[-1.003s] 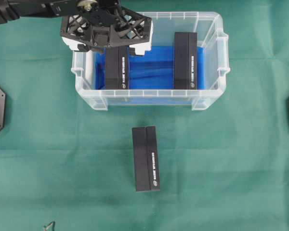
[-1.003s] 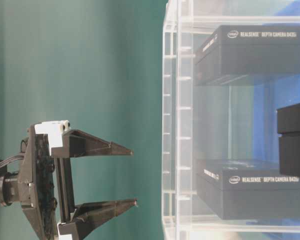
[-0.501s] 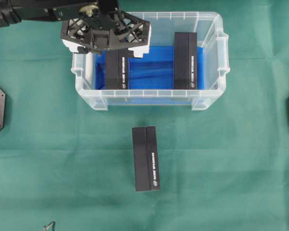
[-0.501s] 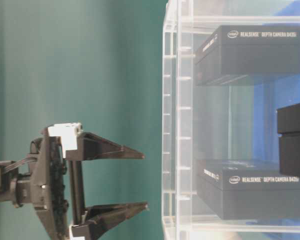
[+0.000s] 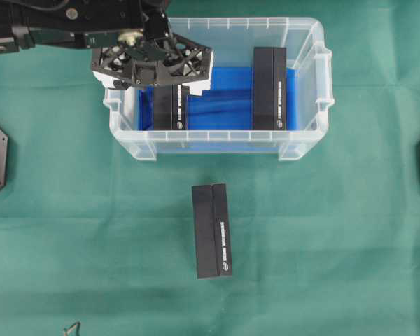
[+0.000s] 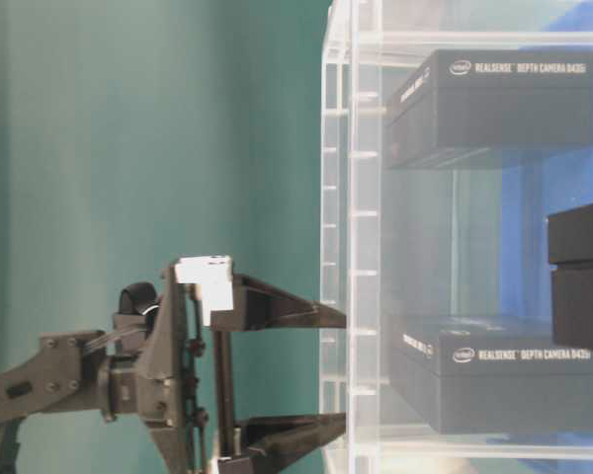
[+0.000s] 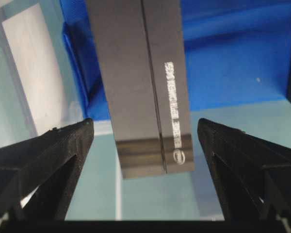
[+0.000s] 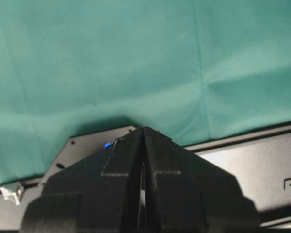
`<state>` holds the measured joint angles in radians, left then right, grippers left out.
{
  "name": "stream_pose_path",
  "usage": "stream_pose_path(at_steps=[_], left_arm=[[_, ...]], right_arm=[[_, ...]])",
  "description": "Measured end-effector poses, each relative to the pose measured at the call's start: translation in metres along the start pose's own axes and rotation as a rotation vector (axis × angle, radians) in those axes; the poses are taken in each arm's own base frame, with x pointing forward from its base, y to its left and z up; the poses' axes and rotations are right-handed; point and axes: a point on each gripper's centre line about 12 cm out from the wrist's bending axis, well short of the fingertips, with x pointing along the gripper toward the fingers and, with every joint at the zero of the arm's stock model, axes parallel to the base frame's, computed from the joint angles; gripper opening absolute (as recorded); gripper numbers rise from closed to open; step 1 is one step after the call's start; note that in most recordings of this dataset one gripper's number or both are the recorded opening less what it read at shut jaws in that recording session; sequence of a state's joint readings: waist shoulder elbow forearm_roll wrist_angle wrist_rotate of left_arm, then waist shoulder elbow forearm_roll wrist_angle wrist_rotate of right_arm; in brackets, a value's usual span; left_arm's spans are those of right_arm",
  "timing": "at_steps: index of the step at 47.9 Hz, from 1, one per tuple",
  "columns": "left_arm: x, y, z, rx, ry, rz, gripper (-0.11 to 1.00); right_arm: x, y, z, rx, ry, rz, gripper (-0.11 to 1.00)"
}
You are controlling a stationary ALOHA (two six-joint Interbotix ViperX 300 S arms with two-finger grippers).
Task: Take the box out of the case with the left arm.
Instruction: 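Lower the left gripper around the left black box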
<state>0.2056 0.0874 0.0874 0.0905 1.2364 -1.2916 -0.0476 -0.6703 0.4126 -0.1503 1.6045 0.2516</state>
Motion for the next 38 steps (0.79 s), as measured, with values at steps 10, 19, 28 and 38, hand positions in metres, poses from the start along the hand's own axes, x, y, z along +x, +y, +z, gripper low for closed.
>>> stream_pose_path(at_steps=[10,19,28,38], left_arm=[[0.016,0.004,-0.002,-0.02,-0.01,-0.015,0.87],[0.027,0.006,-0.004,-0.032,-0.013,-0.032,0.87],[0.032,0.002,-0.003,-0.034,-0.018,-0.05,0.87],[0.042,0.003,-0.004,-0.029,-0.012,-0.034,0.87]], right_arm=[[0.0,0.001,0.0,-0.002,0.002,0.006,0.0],[0.0,0.001,0.0,-0.002,0.003,0.012,0.0],[0.0,0.001,0.0,0.0,0.002,0.012,0.0],[0.0,0.001,0.0,-0.002,0.003,0.01,0.0]])
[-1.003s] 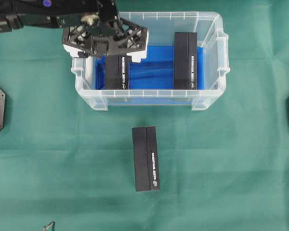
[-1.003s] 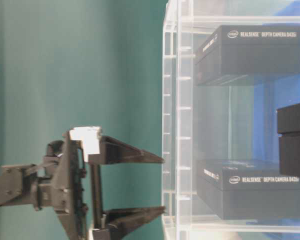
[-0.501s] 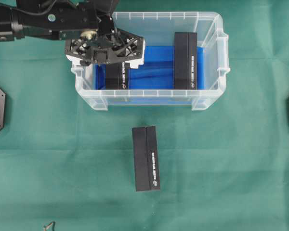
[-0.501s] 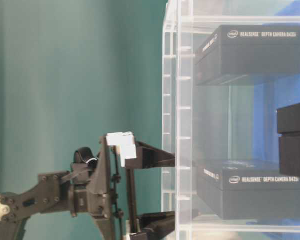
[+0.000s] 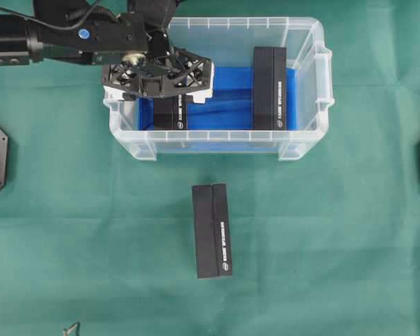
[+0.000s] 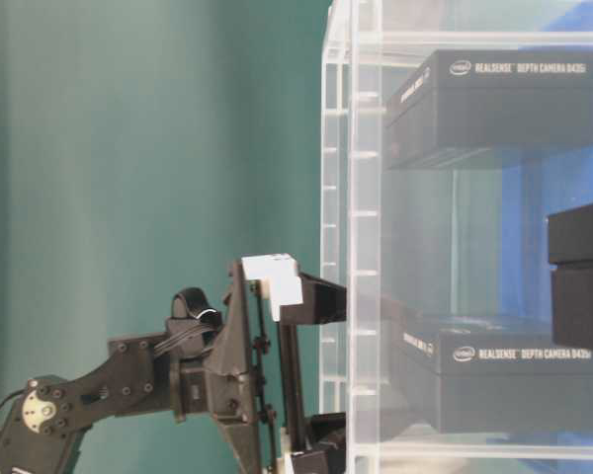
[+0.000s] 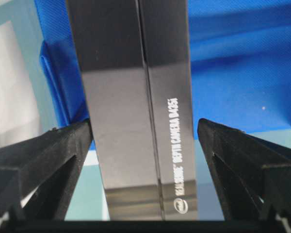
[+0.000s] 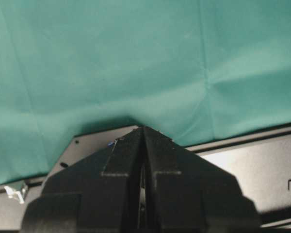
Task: Take the box out of the case with the left arm.
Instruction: 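Lower the left gripper around the left black box, then close the left gripper on the left black box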
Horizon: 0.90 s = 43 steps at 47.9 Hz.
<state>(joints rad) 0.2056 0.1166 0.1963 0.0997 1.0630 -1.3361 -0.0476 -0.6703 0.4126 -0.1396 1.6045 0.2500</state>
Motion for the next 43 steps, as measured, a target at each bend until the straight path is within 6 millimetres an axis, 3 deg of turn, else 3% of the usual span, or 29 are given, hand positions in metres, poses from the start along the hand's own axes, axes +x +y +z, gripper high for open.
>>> stream_pose_path(at_steps=[27,31,36,43], left_arm=[[0.011,-0.001,-0.001,0.003,0.002,0.001,0.86],[0.011,-0.001,-0.001,0.005,0.003,-0.001,0.81],[0.011,-0.001,-0.002,0.004,0.006,-0.005,0.63],[0.011,-0.002,-0.001,-0.004,0.01,-0.02,0.63]], right_arm=[[0.0,0.0,0.0,0.0,0.002,0.001,0.0],[0.001,0.0,0.0,0.001,0.003,0.001,0.0],[0.001,0.0,0.001,0.001,0.002,0.001,0.0],[0.0,0.0,0.0,0.001,0.002,0.001,0.0]])
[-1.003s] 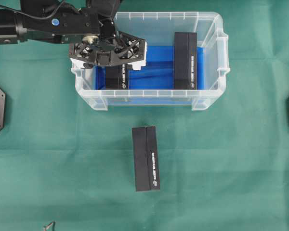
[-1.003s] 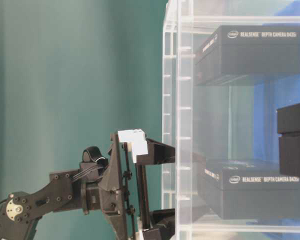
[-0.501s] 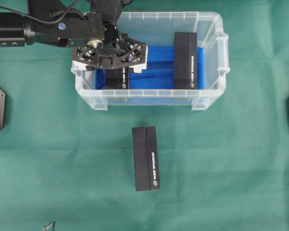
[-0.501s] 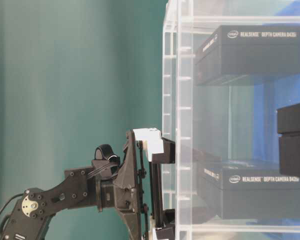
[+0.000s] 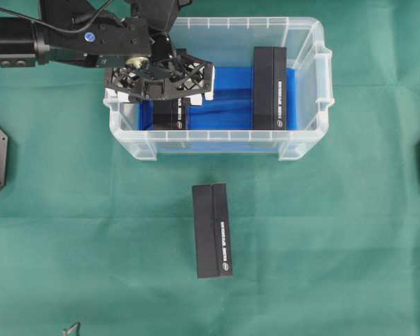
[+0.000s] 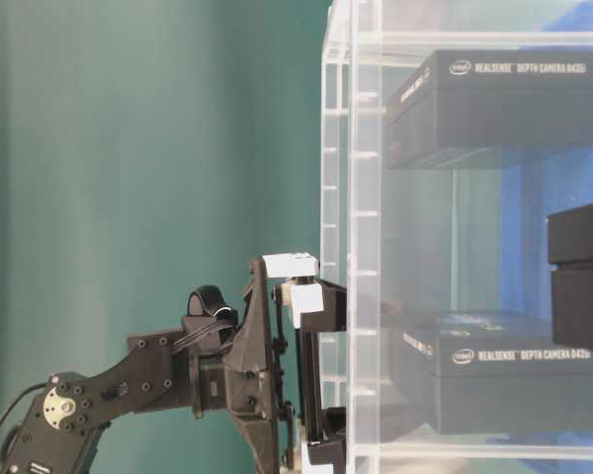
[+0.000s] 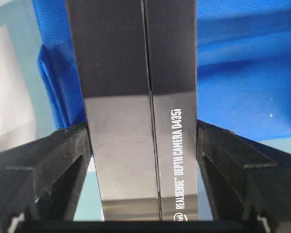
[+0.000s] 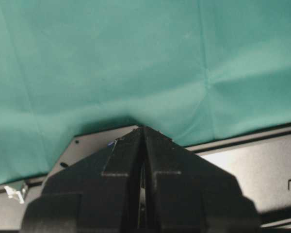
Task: Take the box out of the case with the left arm.
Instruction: 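Close the left gripper on the left black box, then lift the held box straight up out of the case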
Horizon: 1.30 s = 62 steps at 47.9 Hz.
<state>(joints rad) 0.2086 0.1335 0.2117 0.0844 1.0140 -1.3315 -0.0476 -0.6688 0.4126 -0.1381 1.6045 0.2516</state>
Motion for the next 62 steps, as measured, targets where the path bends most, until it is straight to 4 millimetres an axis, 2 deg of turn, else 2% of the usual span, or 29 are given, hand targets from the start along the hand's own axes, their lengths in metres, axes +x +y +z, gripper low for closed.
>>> stream_pose_path(at_steps=[30,37,50,62], left_arm=[[-0.003,-0.001,0.0,-0.006,0.007,-0.019,0.63],[-0.009,-0.007,0.001,-0.011,0.007,-0.036,0.63],[-0.044,-0.016,0.006,-0.01,0.015,-0.002,0.63],[-0.102,-0.024,0.012,-0.021,0.005,-0.042,0.63]], right_arm=[[0.0,0.0,0.0,-0.002,0.001,0.0,0.0],[0.0,0.0,0.0,0.0,0.0,0.0,0.0],[0.0,0.0,0.0,0.0,0.0,0.0,0.0],[0.0,0.0,0.0,0.0,0.001,0.0,0.0]])
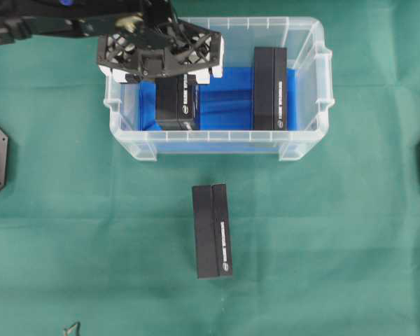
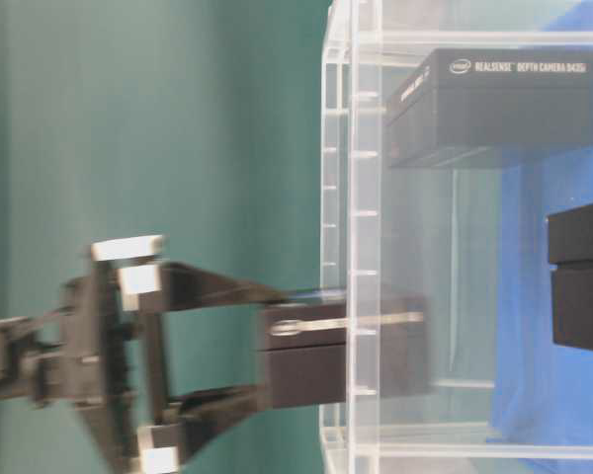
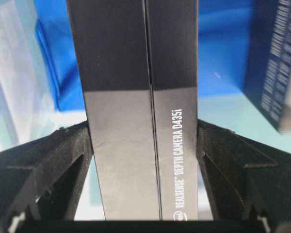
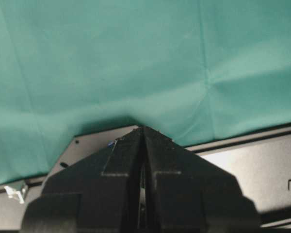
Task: Take the box out of the case with the left arm.
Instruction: 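Lift the held box straight up out of the case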
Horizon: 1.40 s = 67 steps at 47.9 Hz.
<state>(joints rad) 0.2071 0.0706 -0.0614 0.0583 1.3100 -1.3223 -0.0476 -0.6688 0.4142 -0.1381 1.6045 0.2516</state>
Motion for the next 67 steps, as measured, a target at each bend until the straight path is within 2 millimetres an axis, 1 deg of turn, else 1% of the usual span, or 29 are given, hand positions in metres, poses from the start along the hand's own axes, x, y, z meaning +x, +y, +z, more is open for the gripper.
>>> stream_pose_path(at_steps=[6,15,22,30,35,39,67], left_arm=[[-0.024,-0.001,0.001,-0.003,0.001,-0.002,0.63],[-0.054,-0.004,0.002,-0.006,0.001,0.001,0.63],[-0.073,-0.007,0.004,-0.008,-0.003,-0.015,0.63],[-0.1,-0.011,0.004,-0.007,-0.011,-0.051,0.63],[-0.11,-0.01,0.003,-0.009,-0.009,-0.049,0.63],[-0.115,-0.009,0.001,-0.007,-0.005,-0.044,0.63],[-0.115,-0.009,0.0,-0.007,-0.013,-0.034,0.63]], right_arm=[[0.0,0.0,0.0,0.0,-0.001,0.0,0.0],[0.0,0.0,0.0,0.0,-0.003,0.001,0.0],[0.0,0.0,0.0,0.0,-0.003,0.001,0.0],[0.0,0.0,0.0,0.0,-0.003,0.001,0.0],[0.0,0.0,0.001,0.0,-0.001,0.0,0.0],[0.0,0.0,0.001,0.0,-0.002,0.0,0.0],[0.001,0.001,0.002,0.001,-0.003,0.001,0.0]])
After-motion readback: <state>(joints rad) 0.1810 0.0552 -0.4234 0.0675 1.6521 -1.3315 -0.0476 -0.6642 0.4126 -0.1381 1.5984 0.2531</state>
